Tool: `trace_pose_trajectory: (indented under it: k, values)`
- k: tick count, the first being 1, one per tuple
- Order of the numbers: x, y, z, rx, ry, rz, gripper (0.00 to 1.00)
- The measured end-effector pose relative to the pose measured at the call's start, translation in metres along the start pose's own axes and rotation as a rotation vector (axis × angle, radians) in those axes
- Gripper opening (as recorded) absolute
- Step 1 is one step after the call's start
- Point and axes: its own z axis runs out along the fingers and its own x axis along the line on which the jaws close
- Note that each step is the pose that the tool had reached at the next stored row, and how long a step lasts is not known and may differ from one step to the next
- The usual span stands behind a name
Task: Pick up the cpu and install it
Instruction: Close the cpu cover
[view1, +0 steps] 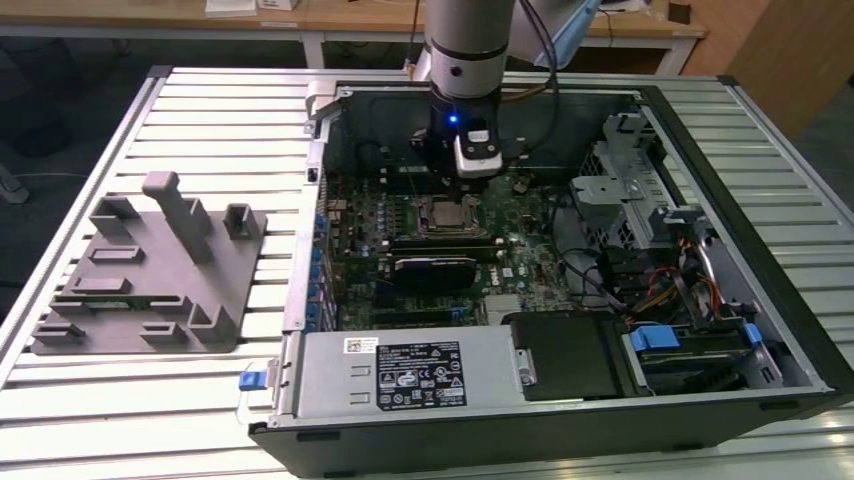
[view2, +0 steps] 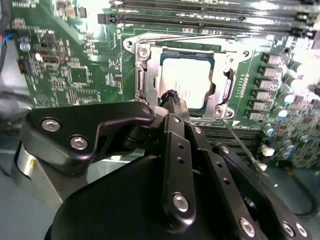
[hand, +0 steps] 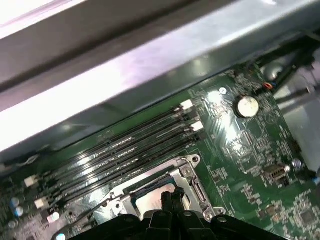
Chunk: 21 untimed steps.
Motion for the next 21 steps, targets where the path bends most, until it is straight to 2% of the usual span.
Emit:
trace_pose_trajectory:
  k: [4,8,21]
  values:
    - [0.0000,0.0000,0.0002,-0.0021,0.0019,-0.072,0.11]
    - [0.0000,0.0000,0.0005,0.0000,0.0022,-0.143,0.11]
    - [0.0000,-0.0001,0.0016,0.0198,-0.0028,-0.335,0.11]
